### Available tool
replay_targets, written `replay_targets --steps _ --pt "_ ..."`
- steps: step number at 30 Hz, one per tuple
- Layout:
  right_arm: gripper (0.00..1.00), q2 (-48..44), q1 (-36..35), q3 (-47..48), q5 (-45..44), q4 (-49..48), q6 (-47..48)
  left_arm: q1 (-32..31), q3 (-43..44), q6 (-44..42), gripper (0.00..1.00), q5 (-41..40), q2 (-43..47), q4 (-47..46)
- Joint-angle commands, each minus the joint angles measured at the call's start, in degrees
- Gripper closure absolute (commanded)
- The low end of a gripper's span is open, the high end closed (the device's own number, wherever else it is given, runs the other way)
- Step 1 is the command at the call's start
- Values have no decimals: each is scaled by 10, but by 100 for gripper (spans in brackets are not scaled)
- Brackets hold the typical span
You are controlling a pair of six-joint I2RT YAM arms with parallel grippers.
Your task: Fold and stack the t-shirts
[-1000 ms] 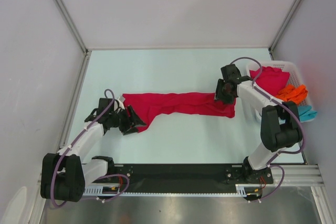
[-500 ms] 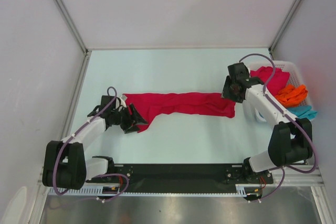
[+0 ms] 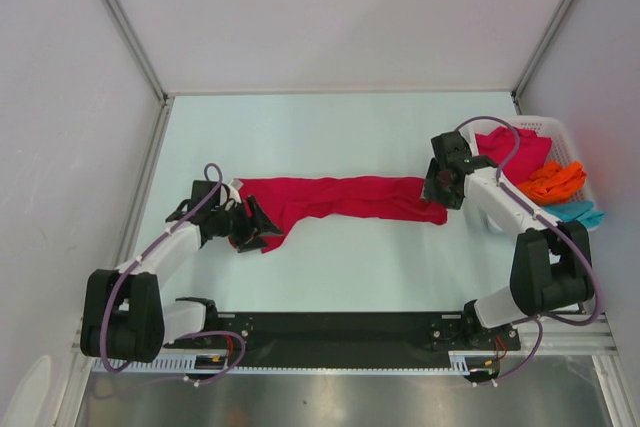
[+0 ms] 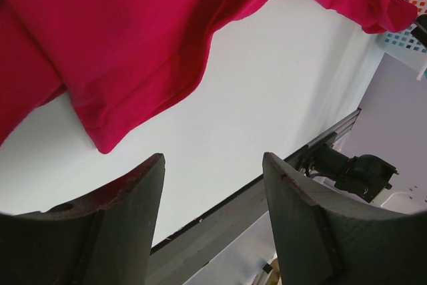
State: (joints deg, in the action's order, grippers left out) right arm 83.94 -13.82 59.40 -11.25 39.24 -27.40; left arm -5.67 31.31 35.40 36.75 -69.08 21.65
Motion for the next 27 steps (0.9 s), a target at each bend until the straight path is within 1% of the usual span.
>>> replay_targets --steps 1,20,24,27 --pt "47 15 1 -2 3 -29 -8 -3 10 -15 34 17 19 -1" --pt "49 25 -2 -8 0 -43 -11 -3 23 -19 35 37 54 20" --pt "51 39 -2 -16 1 -55 -10 -2 18 -20 35 38 59 21" --pt "54 46 -2 -22 3 -64 -8 -2 14 -23 35 38 61 21"
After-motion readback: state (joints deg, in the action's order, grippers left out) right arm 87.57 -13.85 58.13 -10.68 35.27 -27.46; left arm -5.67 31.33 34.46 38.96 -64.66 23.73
